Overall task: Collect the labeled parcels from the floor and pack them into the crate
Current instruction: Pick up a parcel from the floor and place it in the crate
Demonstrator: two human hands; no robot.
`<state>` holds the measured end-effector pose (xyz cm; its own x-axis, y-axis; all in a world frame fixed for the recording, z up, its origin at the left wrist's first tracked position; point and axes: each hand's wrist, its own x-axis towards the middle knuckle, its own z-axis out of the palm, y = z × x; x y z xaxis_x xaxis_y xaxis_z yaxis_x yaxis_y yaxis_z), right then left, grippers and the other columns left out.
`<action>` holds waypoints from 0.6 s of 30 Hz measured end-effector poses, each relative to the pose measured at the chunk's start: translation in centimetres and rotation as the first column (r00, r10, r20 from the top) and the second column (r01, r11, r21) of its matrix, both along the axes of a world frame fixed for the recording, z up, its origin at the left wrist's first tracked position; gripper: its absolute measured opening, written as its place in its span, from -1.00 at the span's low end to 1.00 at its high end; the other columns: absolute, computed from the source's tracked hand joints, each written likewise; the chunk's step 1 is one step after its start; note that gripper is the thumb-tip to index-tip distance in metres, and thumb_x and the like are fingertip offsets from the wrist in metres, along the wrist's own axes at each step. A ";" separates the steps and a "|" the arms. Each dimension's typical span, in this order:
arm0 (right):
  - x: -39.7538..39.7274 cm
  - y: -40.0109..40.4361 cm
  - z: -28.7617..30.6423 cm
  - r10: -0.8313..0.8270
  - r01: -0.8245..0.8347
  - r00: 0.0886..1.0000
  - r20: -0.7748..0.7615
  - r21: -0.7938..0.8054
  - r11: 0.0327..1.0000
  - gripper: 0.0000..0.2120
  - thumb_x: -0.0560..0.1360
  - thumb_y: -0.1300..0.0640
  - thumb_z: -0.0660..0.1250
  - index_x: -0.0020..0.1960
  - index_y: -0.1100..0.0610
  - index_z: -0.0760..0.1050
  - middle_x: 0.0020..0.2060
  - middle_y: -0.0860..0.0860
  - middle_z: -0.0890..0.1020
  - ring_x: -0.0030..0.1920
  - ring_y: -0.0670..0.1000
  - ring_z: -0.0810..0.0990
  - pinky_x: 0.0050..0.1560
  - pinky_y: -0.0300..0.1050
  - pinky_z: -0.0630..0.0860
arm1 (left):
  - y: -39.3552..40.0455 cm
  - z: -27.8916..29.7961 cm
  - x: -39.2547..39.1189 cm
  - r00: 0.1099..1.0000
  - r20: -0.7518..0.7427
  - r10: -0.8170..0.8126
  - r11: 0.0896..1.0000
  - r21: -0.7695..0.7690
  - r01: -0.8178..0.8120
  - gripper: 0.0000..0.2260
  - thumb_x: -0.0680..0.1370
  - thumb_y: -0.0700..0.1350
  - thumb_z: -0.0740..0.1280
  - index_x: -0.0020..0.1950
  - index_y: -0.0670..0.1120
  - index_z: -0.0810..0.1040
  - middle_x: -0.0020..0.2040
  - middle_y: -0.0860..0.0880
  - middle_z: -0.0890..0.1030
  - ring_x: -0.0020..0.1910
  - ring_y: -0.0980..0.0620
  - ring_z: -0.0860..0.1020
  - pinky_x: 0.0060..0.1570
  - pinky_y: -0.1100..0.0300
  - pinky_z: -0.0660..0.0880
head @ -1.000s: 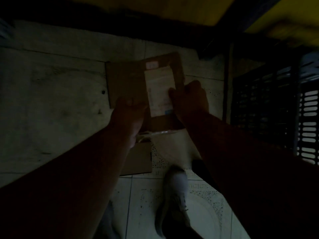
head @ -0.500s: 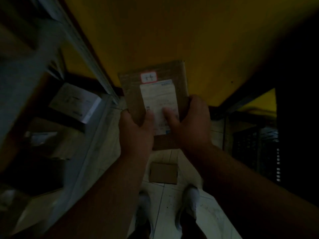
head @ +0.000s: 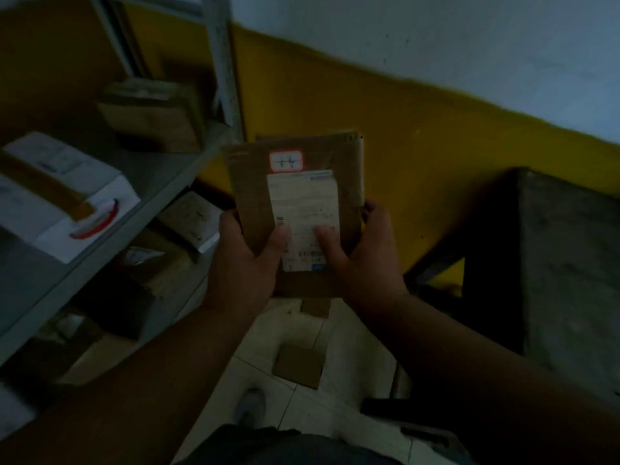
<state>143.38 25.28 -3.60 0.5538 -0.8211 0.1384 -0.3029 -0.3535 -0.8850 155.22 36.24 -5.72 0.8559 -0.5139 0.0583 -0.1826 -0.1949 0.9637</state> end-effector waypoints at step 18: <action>-10.5 16.1 -2.1 0.617 -0.600 0.783 -0.087 0.159 0.784 -0.46 0.49 -0.17 0.35 0.36 -0.03 0.25 0.23 -0.09 0.53 0.15 -0.01 0.62 -0.08 -0.07 0.67 | 22.5 1.0 -19.5 0.861 0.033 0.507 0.819 0.293 -0.493 -0.69 0.57 0.16 0.27 0.23 0.19 0.25 0.14 0.10 0.51 0.04 0.06 0.58 -0.27 0.19 0.64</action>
<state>132.87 41.35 -5.66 0.9491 -0.3122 -0.0420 -0.1714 -0.4000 -0.9003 135.71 58.71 -4.73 0.9978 -0.0025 -0.0665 0.0559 -0.5114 0.8575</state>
